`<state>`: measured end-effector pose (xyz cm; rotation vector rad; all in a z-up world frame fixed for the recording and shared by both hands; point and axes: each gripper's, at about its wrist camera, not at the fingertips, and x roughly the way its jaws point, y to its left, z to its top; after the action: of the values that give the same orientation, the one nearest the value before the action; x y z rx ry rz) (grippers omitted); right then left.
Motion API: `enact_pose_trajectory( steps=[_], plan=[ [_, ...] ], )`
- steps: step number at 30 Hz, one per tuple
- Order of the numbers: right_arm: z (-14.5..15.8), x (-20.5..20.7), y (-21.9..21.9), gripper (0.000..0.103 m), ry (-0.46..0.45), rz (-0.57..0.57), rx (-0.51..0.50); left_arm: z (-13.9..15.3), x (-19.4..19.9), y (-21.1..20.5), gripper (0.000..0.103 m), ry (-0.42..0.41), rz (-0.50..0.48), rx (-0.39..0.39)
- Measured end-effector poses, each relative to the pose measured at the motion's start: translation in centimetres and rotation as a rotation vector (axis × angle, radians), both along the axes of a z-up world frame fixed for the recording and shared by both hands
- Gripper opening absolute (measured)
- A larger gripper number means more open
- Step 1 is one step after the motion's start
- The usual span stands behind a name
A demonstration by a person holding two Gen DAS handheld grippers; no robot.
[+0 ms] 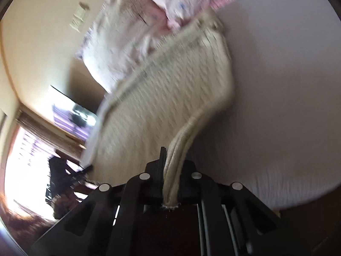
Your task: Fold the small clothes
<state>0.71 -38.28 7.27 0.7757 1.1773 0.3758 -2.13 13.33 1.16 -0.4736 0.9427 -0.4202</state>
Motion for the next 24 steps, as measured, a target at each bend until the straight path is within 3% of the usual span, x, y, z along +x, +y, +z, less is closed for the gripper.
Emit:
enact_pose_trajectory(
  steps=[5,10,12,14,18,20,21,22,23,24],
  plan=[
    [4.1,5.1,-0.6,0.008,-0.187,-0.049,0.042,4.6,3.7,0.4,0.009,-0.159,-0.005,-0.020],
    [4.8,14.2,-1.0,0.008,-0.280,-0.112,0.071,8.6,13.2,1.3,0.009,-0.276,0.066,-0.004],
    [3.1,18.5,-1.3,0.008,-0.260,-0.149,0.062,8.8,17.8,1.5,0.009,-0.281,0.107,0.002],
    [-0.5,23.4,-1.2,0.008,-0.185,-0.206,0.040,8.0,22.2,1.3,0.009,-0.257,0.147,0.016],
    [-7.5,29.5,-1.3,0.009,0.012,-0.283,-0.116,4.0,30.9,2.0,0.009,-0.099,0.243,0.039],
    [-9.7,30.9,-1.6,0.019,0.099,-0.306,-0.132,2.7,32.4,2.7,0.011,-0.037,0.268,-0.023],
    [-10.4,31.3,-1.9,0.023,0.129,-0.322,-0.090,2.4,32.5,3.5,0.016,-0.025,0.283,-0.080],
    [-10.4,31.4,-2.1,0.040,0.126,-0.333,-0.062,2.5,32.3,3.9,0.018,-0.027,0.296,-0.100],
    [-10.0,31.3,-2.3,0.071,0.108,-0.341,-0.057,2.7,32.0,4.4,0.031,-0.033,0.306,-0.102],
    [-8.8,31.0,-2.5,0.086,0.055,-0.352,-0.074,3.0,31.3,5.0,0.046,-0.048,0.307,-0.110]
  ],
)
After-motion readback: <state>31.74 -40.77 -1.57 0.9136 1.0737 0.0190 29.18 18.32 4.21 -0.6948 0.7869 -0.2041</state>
